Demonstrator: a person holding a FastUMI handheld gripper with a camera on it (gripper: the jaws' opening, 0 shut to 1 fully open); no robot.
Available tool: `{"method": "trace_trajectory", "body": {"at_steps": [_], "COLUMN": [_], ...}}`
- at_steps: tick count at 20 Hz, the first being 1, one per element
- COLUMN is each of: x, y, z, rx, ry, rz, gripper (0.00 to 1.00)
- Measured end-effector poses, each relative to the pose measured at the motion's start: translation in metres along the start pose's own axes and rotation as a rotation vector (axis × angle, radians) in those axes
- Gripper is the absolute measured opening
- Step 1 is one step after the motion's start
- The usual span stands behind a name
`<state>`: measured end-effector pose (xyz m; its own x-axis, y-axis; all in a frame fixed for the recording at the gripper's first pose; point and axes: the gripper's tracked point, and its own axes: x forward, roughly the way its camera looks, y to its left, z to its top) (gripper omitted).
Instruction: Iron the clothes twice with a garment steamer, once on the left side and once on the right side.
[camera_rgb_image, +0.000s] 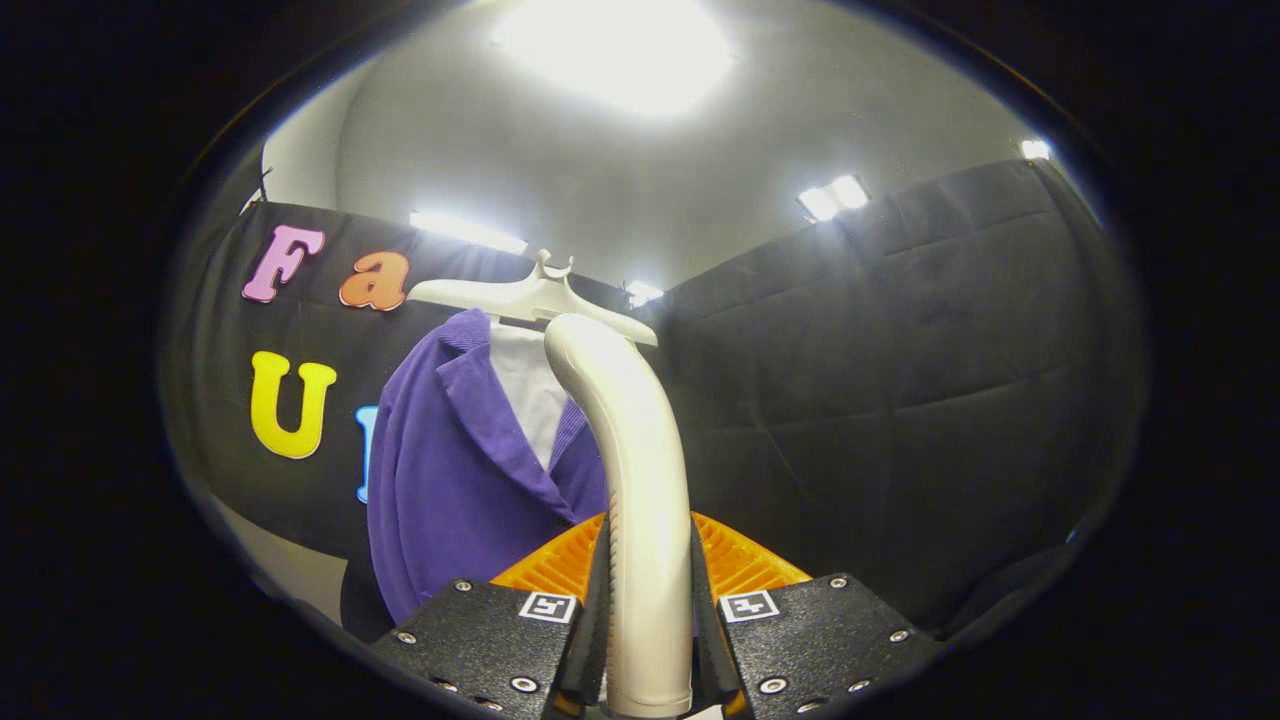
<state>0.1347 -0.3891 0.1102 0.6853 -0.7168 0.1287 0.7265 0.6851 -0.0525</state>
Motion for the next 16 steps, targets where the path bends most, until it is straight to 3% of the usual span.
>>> {"method": "trace_trajectory", "body": {"at_steps": [7,16], "x": [0.074,0.142], "y": [0.005,0.032], "z": [0.008,-0.05], "rx": [-0.047,-0.11], "ry": [-0.028,0.074], "rz": [-0.059,-0.054], "gripper": [0.38,0.38]}}
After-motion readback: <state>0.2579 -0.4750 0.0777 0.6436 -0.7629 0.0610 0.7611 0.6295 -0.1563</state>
